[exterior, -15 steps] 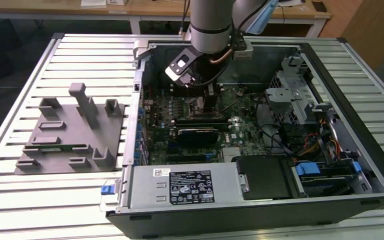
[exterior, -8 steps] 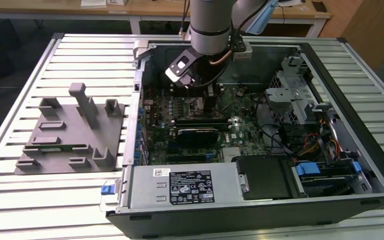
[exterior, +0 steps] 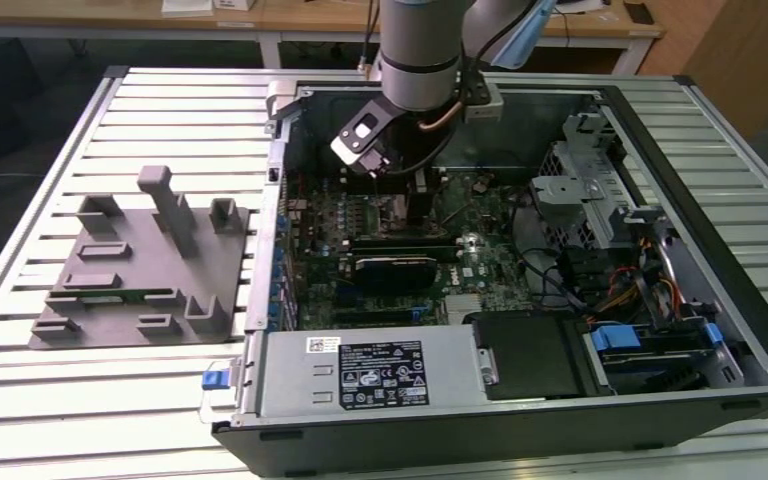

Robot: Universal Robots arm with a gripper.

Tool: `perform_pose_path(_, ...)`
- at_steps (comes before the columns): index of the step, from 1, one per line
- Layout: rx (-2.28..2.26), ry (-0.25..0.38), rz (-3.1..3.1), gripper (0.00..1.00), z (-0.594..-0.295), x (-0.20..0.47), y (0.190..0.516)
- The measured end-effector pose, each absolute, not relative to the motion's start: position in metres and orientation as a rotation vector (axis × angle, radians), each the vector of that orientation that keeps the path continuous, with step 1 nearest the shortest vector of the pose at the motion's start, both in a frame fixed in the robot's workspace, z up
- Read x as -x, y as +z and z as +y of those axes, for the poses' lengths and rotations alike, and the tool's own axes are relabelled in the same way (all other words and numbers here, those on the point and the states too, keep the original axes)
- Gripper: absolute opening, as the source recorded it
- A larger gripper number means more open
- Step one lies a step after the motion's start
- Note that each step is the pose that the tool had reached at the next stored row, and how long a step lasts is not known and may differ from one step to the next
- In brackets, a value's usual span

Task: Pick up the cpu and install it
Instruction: 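Place the cpu into insertion slot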

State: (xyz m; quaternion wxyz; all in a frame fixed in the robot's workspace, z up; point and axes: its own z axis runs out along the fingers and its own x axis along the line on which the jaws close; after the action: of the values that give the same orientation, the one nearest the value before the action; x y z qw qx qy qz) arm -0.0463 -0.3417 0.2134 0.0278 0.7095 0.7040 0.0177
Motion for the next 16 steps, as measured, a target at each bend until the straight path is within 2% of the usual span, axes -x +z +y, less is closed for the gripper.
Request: perform_pose_path(16,-2.191,0.057,2.174,0.55,-0.3402,0.0464,0.2049)
